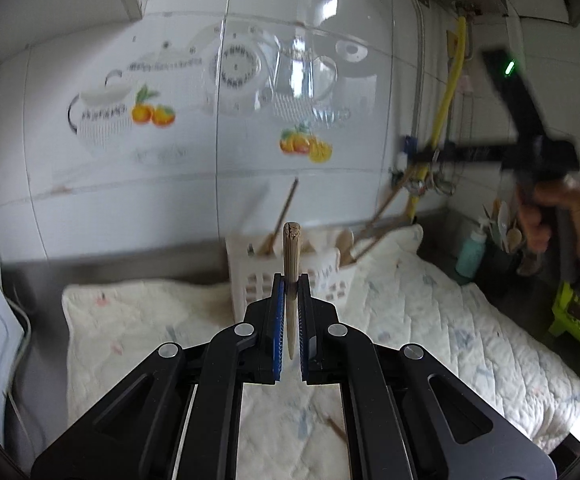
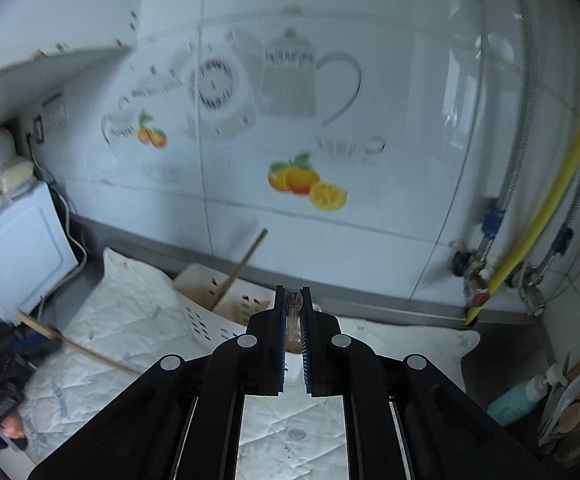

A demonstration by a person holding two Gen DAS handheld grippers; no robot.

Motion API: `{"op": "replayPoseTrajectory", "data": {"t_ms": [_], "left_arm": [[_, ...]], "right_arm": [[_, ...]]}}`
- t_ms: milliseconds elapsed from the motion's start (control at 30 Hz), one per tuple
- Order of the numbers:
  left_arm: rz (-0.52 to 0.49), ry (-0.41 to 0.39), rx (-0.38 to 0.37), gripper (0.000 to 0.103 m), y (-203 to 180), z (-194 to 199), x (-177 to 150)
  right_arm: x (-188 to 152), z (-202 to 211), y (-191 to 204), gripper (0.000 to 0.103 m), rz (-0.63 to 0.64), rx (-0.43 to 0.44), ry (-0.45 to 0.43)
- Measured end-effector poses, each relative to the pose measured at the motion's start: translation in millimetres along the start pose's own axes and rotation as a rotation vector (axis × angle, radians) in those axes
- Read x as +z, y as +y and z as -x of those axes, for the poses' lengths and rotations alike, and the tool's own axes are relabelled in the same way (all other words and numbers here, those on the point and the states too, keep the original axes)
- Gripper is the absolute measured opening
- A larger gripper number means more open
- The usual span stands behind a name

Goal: Organize utensils
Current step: 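Carry the chopstick to the holder with the left gripper while the right gripper drops its chopstick in, then lower the chopstick into the holder and open the left gripper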

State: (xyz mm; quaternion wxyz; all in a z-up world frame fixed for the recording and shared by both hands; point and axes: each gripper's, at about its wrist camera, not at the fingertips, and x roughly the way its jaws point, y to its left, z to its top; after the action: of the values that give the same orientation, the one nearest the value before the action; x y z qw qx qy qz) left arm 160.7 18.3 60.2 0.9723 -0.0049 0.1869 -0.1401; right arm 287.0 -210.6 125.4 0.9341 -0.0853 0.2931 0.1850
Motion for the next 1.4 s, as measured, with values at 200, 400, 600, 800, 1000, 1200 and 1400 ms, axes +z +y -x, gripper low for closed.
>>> {"op": "replayPoseTrajectory", "data": {"t_ms": [200, 400, 600, 800, 1000, 1200, 1400], "left_arm": [[-0.028, -0.109, 0.028, 0.005, 0, -2, 56], [-0.030, -0.129, 0.073, 0.004, 9, -35, 90], [-0.017, -0.047, 0.102, 0.005, 22, -80, 93], [-0.007, 0.013, 0.117, 0.006, 27, -107, 84], [0.009, -0.001, 0.124, 0.014, 24, -99, 83], [0.004, -0.035, 0.124, 0.030, 12, -62, 77], [-0.011, -0.039, 0.125, 0.048, -4, -15, 46]], "right_arm": [[1, -40, -5, 0.007, 0.000, 0.000, 0.081], [-3, -40, -12, 0.015, -0.006, -0.002, 0.043], [-15, -21, -15, 0.021, 0.024, -0.023, -0.004], [-40, 5, -14, 0.024, 0.021, -0.008, -0.037], [-72, 34, -6, 0.030, 0.000, 0.015, -0.067], [-121, 56, 14, 0.030, -0.025, 0.050, -0.051], [-185, 63, 39, 0.029, -0.036, 0.050, 0.007]]}}
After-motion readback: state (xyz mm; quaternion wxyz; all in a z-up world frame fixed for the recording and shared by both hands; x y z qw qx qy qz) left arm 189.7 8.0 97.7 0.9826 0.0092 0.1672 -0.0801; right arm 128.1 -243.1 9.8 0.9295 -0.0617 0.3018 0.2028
